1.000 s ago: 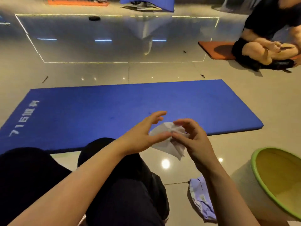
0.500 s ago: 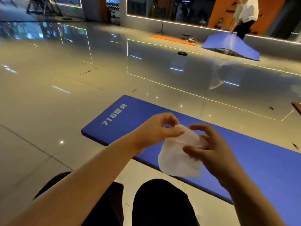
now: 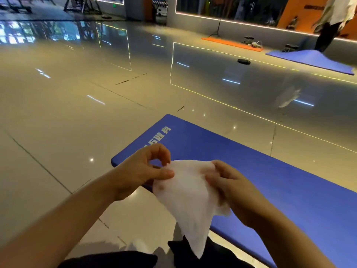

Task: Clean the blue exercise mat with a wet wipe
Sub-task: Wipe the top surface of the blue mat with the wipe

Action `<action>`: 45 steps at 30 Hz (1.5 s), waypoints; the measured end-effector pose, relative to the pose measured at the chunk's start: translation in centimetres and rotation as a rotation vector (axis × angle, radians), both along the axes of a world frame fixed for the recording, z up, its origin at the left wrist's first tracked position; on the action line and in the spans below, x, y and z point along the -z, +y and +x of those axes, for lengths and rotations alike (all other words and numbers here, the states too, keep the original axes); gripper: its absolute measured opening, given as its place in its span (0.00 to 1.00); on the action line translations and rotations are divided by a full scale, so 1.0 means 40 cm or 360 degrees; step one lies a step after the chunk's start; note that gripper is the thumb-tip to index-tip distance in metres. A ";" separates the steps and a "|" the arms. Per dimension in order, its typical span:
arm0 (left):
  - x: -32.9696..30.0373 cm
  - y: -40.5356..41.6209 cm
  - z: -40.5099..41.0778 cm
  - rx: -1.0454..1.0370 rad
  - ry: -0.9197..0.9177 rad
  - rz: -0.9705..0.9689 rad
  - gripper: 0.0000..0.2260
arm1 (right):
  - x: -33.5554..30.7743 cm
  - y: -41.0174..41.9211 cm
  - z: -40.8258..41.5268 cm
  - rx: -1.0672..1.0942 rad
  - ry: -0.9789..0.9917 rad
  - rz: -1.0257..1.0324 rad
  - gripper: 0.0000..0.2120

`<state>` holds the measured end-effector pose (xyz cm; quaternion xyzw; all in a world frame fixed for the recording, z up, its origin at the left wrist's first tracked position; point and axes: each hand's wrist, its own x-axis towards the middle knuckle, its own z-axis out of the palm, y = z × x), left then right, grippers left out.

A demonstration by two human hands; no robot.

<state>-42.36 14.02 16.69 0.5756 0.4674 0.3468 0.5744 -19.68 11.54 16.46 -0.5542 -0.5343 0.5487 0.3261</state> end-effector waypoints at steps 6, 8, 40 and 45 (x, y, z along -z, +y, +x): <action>0.023 0.070 -0.013 -0.0113 0.0333 -0.0103 0.14 | 0.029 0.128 -0.024 0.0066 0.0056 -0.0002 0.10; 0.013 0.100 -0.031 -0.0180 0.0484 -0.0078 0.11 | 0.027 0.175 -0.020 0.0111 0.0014 0.0054 0.12; -0.048 0.714 -0.189 -0.0421 0.0201 0.0579 0.06 | -0.078 0.696 -0.268 -0.0086 -0.0459 0.0328 0.06; -0.027 0.750 -0.190 -0.0336 0.0259 0.0619 0.05 | -0.044 0.674 -0.248 0.0301 -0.0218 0.0252 0.06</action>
